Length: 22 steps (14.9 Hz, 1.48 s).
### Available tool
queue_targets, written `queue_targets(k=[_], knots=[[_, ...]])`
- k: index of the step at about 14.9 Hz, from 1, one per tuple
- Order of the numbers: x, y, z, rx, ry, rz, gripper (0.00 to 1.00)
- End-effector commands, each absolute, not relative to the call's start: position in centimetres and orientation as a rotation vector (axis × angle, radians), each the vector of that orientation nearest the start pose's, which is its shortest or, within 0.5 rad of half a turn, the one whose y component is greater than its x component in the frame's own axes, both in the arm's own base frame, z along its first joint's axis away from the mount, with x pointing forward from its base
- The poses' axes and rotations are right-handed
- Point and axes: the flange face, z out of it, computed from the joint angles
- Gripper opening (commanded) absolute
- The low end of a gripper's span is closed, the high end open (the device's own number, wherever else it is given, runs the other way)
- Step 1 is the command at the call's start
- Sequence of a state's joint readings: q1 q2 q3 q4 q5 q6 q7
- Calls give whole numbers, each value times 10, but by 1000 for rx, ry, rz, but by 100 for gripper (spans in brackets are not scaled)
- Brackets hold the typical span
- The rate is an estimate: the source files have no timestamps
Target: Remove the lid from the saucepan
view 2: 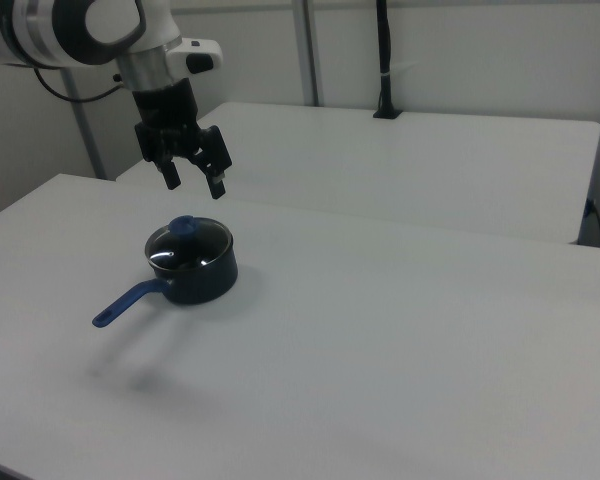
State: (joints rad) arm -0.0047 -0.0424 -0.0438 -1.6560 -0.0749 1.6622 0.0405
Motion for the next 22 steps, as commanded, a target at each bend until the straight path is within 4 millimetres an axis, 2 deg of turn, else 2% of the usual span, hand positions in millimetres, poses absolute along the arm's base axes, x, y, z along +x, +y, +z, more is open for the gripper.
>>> queue_targets(k=[1,14,16,19,21,22], knots=[[549,-31,617,-3191,108,-102,100],[548,-31,618,-3192,94,-94,100],[548,-39,618,-3197,89,-98,100],[557,-44,605,-3203,-159,-82,100],[566,-36,598,-3203,-147,-111,100],[573,-28,594,-3203,-61,-130,100]])
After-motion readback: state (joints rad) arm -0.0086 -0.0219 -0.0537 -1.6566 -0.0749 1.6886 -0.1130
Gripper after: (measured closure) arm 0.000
